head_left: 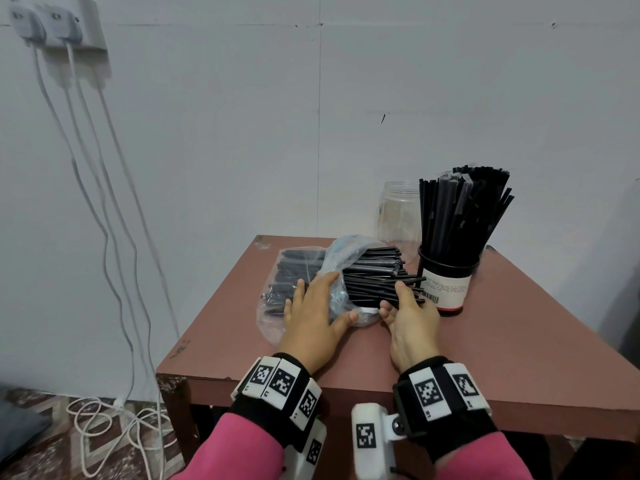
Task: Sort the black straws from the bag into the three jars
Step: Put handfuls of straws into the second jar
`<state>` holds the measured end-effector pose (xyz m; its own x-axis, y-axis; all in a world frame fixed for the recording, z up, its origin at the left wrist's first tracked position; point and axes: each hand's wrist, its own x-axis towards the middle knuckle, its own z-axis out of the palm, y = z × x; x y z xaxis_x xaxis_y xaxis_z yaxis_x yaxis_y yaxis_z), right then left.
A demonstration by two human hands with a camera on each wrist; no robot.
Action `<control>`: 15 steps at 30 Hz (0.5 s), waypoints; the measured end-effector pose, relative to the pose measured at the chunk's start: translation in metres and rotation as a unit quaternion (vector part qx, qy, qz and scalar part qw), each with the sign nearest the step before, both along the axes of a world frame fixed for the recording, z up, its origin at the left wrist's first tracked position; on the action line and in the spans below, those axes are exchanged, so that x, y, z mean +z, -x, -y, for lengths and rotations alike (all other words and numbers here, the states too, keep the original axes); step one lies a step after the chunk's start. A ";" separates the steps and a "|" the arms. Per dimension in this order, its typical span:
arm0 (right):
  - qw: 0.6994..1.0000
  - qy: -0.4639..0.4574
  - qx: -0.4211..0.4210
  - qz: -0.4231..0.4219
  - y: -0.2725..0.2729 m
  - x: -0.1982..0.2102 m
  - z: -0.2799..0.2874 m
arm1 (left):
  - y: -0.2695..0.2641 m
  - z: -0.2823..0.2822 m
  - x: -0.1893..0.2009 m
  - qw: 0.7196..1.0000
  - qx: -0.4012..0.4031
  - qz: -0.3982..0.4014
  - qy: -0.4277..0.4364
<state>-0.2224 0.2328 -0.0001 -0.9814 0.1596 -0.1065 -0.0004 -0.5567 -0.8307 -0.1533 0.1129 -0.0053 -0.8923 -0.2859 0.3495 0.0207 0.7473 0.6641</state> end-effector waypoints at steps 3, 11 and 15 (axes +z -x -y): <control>1.000 -0.005 -0.019 -0.011 -0.005 0.000 -0.003 | 0.000 0.000 -0.001 1.000 0.002 -0.001 0.000; 0.999 -0.026 -0.003 -0.037 -0.015 0.000 -0.002 | 0.003 0.002 -0.002 0.997 -0.014 0.046 0.066; 0.999 0.005 -0.028 -0.017 -0.016 0.004 -0.003 | 0.003 0.002 -0.002 0.994 -0.013 0.061 0.085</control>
